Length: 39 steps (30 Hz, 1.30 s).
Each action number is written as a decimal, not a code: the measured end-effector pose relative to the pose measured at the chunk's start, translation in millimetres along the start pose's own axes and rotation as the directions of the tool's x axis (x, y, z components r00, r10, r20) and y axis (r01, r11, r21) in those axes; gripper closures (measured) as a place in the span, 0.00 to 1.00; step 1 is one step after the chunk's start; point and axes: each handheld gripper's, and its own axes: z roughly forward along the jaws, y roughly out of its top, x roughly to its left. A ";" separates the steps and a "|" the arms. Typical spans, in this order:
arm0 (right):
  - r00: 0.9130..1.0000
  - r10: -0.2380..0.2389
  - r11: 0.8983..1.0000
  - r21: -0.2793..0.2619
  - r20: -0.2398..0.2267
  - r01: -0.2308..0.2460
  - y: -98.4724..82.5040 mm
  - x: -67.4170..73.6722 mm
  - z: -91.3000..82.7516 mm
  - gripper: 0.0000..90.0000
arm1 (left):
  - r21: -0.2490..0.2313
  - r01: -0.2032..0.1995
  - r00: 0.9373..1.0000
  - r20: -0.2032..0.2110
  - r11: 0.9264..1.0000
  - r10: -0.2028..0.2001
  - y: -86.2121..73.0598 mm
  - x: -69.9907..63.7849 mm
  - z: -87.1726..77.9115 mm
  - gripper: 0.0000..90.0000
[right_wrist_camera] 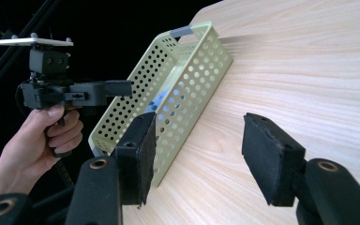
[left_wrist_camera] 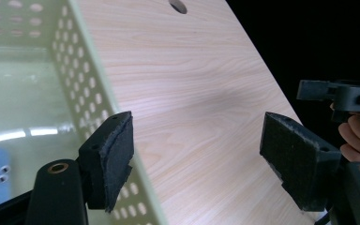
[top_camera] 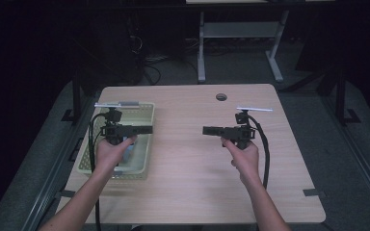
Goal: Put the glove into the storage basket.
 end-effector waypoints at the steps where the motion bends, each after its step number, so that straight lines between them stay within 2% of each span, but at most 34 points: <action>1: 1.000 0.006 1.000 -0.008 -0.001 -0.006 -1.1 -1.9 -3.6 0.48 | -0.004 -0.001 1.000 0.006 1.000 0.001 0.1 -2.0 1.5 0.29; 11: 1.000 0.019 0.999 -0.028 0.021 -0.018 -6.6 -11.9 -22.3 0.47 | 0.013 -0.048 0.997 0.055 0.999 0.047 -1.7 -23.5 15.8 0.28; 16: 0.999 0.027 0.999 -0.040 0.035 -0.026 -10.7 -18.6 -31.2 0.46 | 0.017 -0.056 0.996 0.070 0.998 0.054 -3.1 -30.7 20.3 0.29; 21: 0.998 0.030 0.999 -0.044 0.053 -0.028 -13.9 -24.9 -40.5 0.46 | 0.020 -0.088 0.993 0.081 0.996 0.087 -5.4 -40.8 28.0 0.29; 26: 0.997 0.039 0.998 -0.057 0.062 -0.036 -16.8 -29.4 -49.8 0.45 | 0.030 -0.097 0.991 0.097 0.995 0.093 -7.6 -47.2 33.7 0.29; 28: 0.997 0.045 0.997 -0.059 0.064 -0.042 -18.8 -31.9 -53.5 0.45 | 0.037 -0.116 0.988 0.103 0.993 0.111 -10.1 -51.8 37.5 0.29; 36: 0.995 0.058 0.997 -0.064 0.086 -0.053 -25.1 -41.9 -64.6 0.45 | 0.048 -0.136 0.984 0.119 0.990 0.129 -17.4 -59.5 46.0 0.29; 37: 0.994 0.063 0.996 -0.072 0.088 -0.057 -26.7 -44.6 -68.9 0.44 | 0.052 -0.148 0.982 0.125 0.988 0.140 -18.8 -61.5 47.7 0.29; 39: 0.994 0.073 0.995 -0.078 0.082 -0.067 -27.9 -45.8 -71.2 0.45 | 0.049 -0.143 0.983 0.127 0.988 0.136 -19.8 -63.3 49.0 0.29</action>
